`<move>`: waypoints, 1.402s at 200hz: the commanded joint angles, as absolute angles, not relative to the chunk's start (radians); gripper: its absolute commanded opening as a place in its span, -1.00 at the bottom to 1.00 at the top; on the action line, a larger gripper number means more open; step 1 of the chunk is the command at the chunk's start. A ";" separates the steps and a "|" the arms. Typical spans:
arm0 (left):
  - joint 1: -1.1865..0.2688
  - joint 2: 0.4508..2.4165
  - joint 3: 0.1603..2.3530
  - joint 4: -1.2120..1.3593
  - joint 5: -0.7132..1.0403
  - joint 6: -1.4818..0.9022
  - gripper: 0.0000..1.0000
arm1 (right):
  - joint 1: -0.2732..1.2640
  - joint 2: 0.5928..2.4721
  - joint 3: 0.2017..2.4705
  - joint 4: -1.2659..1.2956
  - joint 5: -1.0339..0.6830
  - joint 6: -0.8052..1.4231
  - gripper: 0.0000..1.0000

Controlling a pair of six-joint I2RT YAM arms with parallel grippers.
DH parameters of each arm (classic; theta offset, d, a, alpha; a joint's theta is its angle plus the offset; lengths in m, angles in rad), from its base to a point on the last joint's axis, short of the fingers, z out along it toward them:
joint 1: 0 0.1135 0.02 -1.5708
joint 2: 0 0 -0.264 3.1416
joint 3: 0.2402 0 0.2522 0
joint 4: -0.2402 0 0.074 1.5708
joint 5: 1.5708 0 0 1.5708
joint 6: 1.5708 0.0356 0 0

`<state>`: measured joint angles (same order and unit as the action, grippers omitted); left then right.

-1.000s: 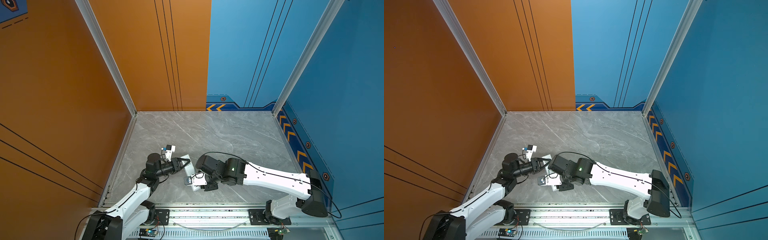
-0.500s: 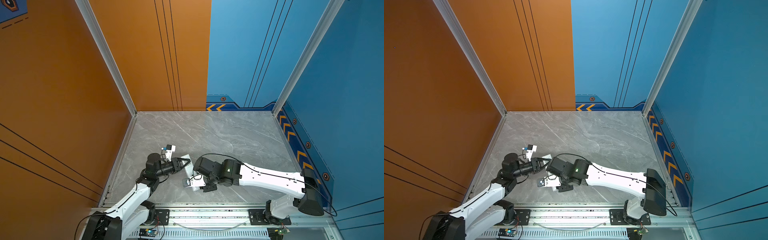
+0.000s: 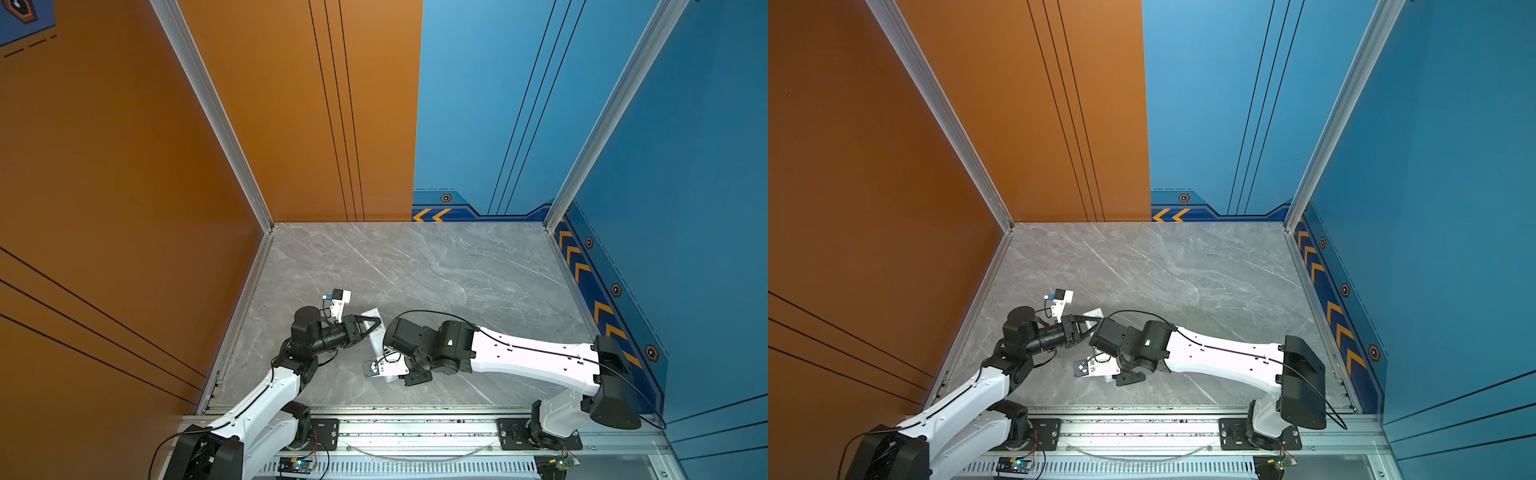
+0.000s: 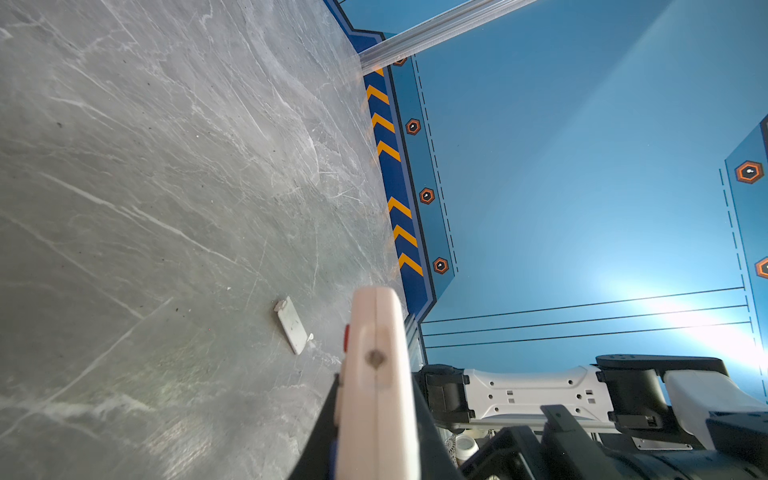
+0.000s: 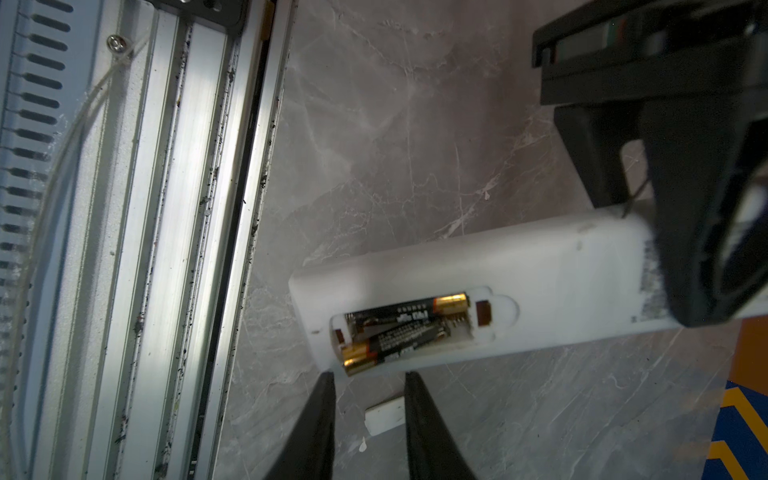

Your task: Load the batteries into the remote control

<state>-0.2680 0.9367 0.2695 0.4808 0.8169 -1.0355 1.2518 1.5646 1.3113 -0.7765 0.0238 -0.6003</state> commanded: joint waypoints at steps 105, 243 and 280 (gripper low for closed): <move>-0.276 0.920 0.296 0.495 0.836 -1.017 -1.00 | 1.261 1.591 1.305 -0.782 0.063 -0.611 -0.57; -0.280 0.919 0.296 0.496 0.833 -1.013 -1.00 | 1.261 1.611 1.316 -0.772 0.082 -0.601 -0.69; -0.283 0.918 0.296 0.495 0.833 -1.013 -1.00 | 1.261 1.613 1.318 -0.767 0.085 -0.597 -0.71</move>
